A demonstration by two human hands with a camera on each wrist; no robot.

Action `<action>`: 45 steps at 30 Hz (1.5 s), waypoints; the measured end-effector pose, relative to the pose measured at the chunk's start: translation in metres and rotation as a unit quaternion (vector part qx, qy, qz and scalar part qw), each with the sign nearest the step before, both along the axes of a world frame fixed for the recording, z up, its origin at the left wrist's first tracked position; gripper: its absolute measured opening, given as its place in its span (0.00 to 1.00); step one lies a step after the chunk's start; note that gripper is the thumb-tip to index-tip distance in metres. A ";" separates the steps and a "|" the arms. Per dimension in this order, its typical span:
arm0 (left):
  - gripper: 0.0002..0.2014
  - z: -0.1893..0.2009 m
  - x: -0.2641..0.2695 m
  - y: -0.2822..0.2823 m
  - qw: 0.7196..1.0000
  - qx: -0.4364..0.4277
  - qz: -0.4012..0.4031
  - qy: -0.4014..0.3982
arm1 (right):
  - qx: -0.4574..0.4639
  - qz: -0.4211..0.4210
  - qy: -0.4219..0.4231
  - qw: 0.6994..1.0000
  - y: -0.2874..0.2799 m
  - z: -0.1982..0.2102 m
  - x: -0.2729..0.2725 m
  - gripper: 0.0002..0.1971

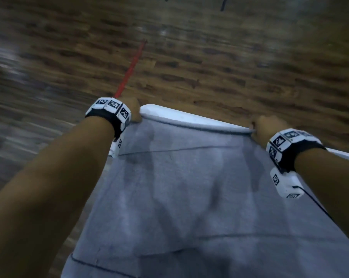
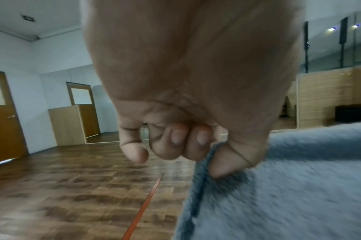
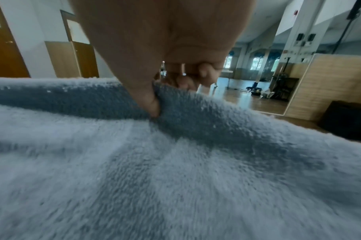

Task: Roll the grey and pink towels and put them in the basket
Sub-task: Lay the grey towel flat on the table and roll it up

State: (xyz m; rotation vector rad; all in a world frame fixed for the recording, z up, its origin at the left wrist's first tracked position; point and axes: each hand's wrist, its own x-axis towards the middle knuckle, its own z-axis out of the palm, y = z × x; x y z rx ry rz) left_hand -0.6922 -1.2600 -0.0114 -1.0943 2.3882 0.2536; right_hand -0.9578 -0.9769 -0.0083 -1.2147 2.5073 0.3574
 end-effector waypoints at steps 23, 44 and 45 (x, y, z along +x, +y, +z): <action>0.25 -0.020 -0.108 0.267 0.973 0.051 -0.139 0.176 | -0.025 -0.295 0.006 0.955 0.251 -0.012 -0.049 0.17; 0.10 -0.021 -0.381 0.412 0.964 -0.060 -0.257 0.025 | -0.008 -0.219 -0.018 0.976 0.448 -0.028 -0.298 0.13; 0.08 -0.019 -0.386 0.413 0.961 -0.064 -0.269 0.005 | 0.003 -0.208 -0.016 0.978 0.448 -0.026 -0.300 0.11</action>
